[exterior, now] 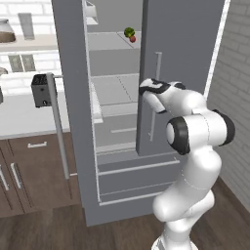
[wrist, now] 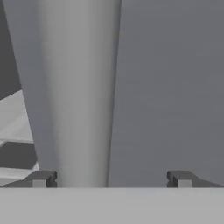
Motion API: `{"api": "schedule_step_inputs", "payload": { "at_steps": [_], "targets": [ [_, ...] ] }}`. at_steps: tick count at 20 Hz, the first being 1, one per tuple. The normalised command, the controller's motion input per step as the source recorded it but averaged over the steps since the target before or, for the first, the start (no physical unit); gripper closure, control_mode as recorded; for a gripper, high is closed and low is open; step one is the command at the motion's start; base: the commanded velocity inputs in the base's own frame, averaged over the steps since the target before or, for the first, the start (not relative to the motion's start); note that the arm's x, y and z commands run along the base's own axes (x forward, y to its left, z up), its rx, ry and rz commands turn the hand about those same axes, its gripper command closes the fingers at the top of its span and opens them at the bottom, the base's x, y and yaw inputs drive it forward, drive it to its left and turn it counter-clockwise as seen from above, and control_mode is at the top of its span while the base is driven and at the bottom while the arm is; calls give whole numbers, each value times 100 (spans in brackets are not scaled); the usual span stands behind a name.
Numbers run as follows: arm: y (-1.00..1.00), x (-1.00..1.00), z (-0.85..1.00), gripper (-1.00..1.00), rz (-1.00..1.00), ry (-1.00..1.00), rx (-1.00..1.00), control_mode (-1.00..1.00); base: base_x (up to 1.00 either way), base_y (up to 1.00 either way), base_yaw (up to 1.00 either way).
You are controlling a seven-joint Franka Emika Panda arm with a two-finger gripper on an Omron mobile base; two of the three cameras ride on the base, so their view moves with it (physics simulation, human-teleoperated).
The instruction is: Take the strawberry from the fridge and place it on top of the pancake, located on the dining counter.
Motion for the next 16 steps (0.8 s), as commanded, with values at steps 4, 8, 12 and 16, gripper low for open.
{"api": "schedule_step_inputs", "payload": {
  "at_steps": [4, 8, 12, 16],
  "targets": [
    [0, 15, 0, -100, 2, 1, 0, -100, 0, 0, 0],
    [0, -1, 0, 100, 0, 12, 0, -100, 0, 0, 0],
    [-4, -34, 2, 100, 0, 7, 0, -100, 0, 0, 0],
    [-20, -43, 35, 100, -1, 15, -1, -100, 0, 0, 0]
  ]
}}
